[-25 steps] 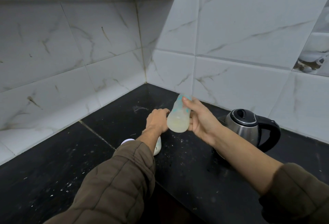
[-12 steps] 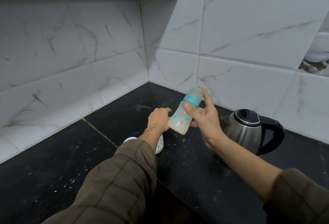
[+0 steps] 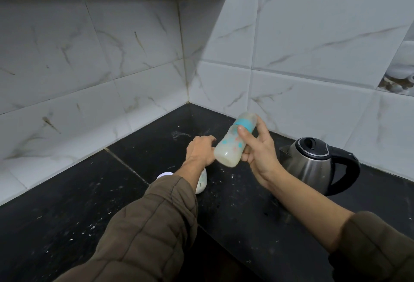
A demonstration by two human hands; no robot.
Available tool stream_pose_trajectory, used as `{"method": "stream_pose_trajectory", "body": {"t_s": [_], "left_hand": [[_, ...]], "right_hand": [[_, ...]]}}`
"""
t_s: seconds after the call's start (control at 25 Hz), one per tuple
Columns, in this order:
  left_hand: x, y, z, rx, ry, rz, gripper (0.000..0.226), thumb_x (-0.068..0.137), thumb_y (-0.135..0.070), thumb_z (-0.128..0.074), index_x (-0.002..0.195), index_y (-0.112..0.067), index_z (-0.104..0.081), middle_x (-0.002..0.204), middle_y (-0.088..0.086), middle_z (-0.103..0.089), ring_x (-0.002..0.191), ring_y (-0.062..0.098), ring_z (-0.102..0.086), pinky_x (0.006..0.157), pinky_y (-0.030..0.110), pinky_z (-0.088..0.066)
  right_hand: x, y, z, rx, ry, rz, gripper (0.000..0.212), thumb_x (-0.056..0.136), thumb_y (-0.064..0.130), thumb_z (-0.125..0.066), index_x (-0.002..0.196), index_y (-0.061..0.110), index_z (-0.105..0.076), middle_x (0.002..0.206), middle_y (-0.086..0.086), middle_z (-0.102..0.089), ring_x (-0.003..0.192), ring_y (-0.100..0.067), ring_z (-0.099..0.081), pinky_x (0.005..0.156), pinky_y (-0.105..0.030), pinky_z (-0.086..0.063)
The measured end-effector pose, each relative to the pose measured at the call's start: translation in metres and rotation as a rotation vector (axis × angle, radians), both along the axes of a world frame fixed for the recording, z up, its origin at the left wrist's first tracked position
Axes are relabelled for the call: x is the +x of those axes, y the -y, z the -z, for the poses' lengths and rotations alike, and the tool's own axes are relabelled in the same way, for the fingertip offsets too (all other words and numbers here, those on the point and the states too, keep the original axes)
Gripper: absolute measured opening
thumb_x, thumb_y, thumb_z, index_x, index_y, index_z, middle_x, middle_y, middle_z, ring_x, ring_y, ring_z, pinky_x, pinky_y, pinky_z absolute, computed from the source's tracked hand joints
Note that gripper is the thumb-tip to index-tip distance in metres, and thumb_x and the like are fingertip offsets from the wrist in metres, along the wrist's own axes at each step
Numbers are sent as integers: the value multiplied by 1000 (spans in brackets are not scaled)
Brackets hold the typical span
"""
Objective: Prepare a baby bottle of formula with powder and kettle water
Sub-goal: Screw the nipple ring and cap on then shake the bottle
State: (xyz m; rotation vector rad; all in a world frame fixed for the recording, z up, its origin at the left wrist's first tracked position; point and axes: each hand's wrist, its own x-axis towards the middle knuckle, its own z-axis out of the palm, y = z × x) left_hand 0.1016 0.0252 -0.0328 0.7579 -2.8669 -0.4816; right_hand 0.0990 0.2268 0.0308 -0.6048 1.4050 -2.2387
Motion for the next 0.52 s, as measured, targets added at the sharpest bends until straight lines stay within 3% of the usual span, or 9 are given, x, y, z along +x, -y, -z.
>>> {"method": "stream_pose_trajectory", "body": {"t_s": [0.12, 0.24, 0.36, 0.52], "left_hand": [[2, 0, 2, -1, -50, -15, 47, 94, -18, -55, 140, -24, -63, 130, 6, -70, 120, 28, -62, 98, 43, -55], [0, 0, 0, -39, -17, 6, 37, 97, -26, -54, 132, -20, -65, 122, 7, -71, 115, 30, -62, 86, 40, -51], [-4, -1, 0, -53, 15, 27, 34, 99, -28, -54, 131, -20, -64, 120, 7, -71, 111, 29, -63, 80, 38, -48], [0, 0, 2, -5, -57, -9, 46, 96, -17, -55, 141, -24, -62, 134, 6, -68, 123, 28, -60, 97, 42, -52]], "right_hand": [[-11, 5, 0, -83, 218, 216, 59, 95, 29, -76, 146, 24, -48, 126, -11, -72, 106, -29, -77, 76, -45, -64], [-5, 2, -2, 34, 166, -10, 48, 98, 29, -71, 140, 19, -53, 123, -13, -74, 99, -29, -78, 69, -39, -64], [0, -2, -5, 135, 84, -165, 53, 92, 35, -73, 140, 19, -56, 114, -9, -75, 91, -27, -78, 64, -35, -63], [-16, 5, -2, -10, 456, 45, 46, 97, 37, -72, 133, 12, -58, 124, -19, -73, 95, -30, -79, 65, -37, -64]]}}
